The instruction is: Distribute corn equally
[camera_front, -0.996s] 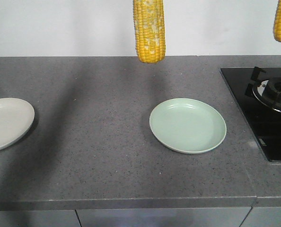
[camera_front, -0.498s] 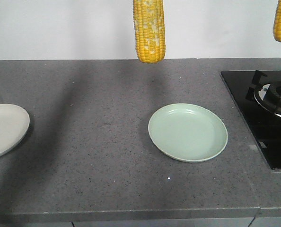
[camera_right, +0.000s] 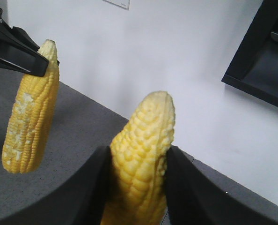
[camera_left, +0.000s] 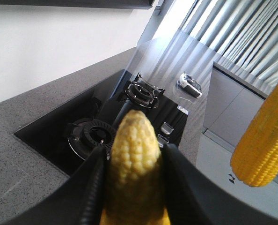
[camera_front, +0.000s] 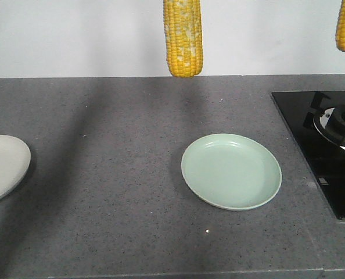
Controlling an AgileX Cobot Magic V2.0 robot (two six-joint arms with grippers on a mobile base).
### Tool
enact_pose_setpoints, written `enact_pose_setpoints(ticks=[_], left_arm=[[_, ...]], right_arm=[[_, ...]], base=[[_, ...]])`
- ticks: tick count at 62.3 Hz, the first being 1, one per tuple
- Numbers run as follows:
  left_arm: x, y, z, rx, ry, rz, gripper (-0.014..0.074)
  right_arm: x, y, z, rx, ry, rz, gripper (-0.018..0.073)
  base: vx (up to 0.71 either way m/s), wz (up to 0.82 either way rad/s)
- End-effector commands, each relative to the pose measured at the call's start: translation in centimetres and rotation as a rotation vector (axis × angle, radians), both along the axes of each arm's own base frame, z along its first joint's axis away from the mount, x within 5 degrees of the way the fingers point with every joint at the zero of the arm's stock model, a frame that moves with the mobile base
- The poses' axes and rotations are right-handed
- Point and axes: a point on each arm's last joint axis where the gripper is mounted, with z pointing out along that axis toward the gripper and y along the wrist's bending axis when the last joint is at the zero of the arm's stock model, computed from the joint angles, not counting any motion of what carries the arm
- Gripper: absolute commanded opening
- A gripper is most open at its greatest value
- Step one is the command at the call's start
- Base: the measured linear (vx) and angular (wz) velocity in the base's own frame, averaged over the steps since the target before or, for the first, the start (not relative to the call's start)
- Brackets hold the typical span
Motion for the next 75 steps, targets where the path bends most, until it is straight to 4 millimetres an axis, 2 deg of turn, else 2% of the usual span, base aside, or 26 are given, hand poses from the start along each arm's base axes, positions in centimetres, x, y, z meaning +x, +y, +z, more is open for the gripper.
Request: enact_pose_setpoints(ticks=[1,75], left_arm=[[-4.10,0.96,4.64,-0.098,-0.119,-0.025,-0.0007],[-4.10,0.96,4.64,-0.098,-0.119,-0.025,-0.0007]], right_arm=[[-1.04,0.17,0.98,0.012,-0.053,0.007,-0.0004],[-1.04,0.17,0.98,0.012,-0.053,0.007,-0.0004]], base=[[0.04,-0.01],[0.04,-0.01]])
